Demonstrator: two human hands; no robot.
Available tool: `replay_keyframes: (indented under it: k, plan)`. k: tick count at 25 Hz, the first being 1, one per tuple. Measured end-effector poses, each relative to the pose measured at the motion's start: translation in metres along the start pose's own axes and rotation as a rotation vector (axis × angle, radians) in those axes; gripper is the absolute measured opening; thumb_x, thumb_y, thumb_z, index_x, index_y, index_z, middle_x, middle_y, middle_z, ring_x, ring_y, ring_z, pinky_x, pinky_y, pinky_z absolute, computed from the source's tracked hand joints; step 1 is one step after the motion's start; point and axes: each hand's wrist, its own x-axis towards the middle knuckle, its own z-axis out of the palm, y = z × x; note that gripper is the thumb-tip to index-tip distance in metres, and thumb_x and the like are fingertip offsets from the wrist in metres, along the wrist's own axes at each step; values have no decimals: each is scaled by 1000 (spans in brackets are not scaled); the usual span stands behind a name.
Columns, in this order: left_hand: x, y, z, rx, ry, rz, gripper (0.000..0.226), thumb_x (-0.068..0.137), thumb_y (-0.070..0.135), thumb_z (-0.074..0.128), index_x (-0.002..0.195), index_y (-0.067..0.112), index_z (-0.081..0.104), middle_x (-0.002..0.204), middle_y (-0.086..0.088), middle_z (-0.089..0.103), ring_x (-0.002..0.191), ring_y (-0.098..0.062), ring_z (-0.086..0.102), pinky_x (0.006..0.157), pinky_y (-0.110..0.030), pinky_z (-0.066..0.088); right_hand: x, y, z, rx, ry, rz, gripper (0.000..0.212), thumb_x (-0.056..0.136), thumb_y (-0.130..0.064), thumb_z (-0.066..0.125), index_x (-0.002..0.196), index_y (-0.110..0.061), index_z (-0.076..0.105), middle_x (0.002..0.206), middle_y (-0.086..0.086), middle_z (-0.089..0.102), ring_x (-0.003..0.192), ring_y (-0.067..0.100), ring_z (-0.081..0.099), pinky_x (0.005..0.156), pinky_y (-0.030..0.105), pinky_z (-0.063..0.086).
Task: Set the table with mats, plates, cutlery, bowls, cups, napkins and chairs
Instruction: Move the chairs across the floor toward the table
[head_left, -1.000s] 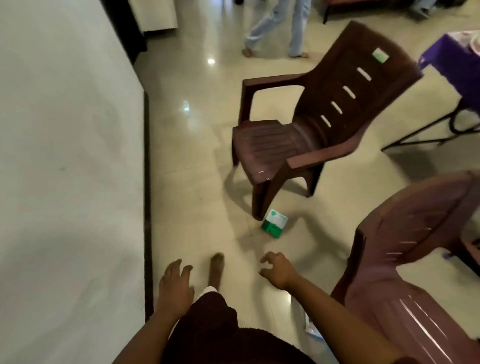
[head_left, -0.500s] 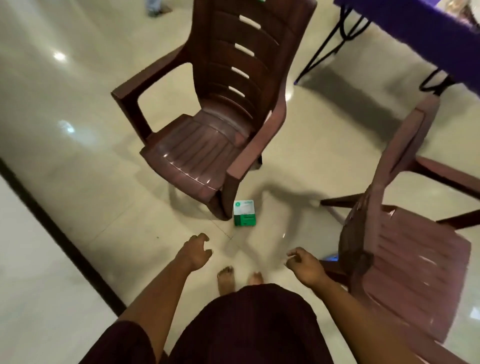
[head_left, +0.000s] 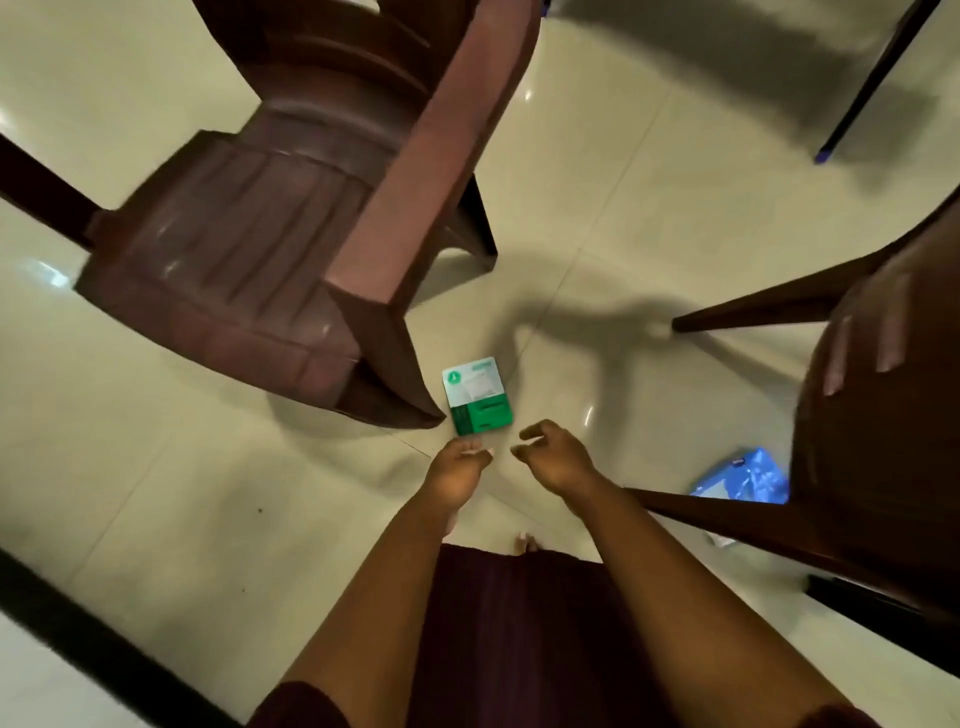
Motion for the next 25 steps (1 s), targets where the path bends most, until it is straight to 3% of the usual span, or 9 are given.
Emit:
replay_keyframes:
  k: [5,8,11,13,15,18,22,25]
  plan:
    - [121,-8,11,-180,-4,-49,29,97,25,54,125,16,51,115,-6,60,108,-21,56,86,-34,46,123,24,34,153,156,26,18,90,-19,61,107,-11,62,110,6,64,93,22,58,73,26,41]
    - [183,-14,20,-289,-2,-68,16,99,22,50,115,17,53,100,-4,58,93,-16,56,75,-30,45,189,43,59,194,166,10,13,90,-17,59,99,-8,61,107,11,66,87,22,57,70,32,44]
    - [237,7,37,-125,12,17,23,95,30,57,114,17,52,97,-4,55,90,-19,53,85,-34,43,245,58,67,153,190,-1,23,89,-19,62,108,-5,63,105,8,64,95,24,59,82,35,50]
    - [276,21,47,3,16,184,28,94,36,58,115,20,54,102,-1,56,88,-17,52,84,-32,40,284,70,67,155,210,13,30,88,-20,64,113,-4,62,113,12,65,104,29,61,92,40,52]
    - [315,20,48,56,44,237,31,92,38,59,115,18,57,109,-3,57,95,-22,53,84,-33,40,313,73,64,169,230,11,34,89,-21,64,117,-2,60,116,16,64,107,32,60,94,41,51]
    - [364,-10,34,48,65,103,32,87,33,63,109,10,61,112,-16,64,103,-34,61,93,-42,50,334,72,65,199,280,-29,34,90,-21,63,118,-1,59,118,17,63,106,32,59,96,43,49]
    - [445,-65,20,182,133,-46,57,59,39,64,110,14,62,113,-14,64,99,-32,64,91,-44,54,337,87,86,200,281,4,33,91,-23,62,118,-5,59,120,14,61,109,32,58,93,42,49]
    - [399,-56,19,243,109,-18,50,74,35,64,117,11,57,113,-12,62,101,-29,61,93,-38,51,338,103,108,130,247,68,34,91,-21,61,120,-3,58,120,14,62,109,31,59,91,38,50]
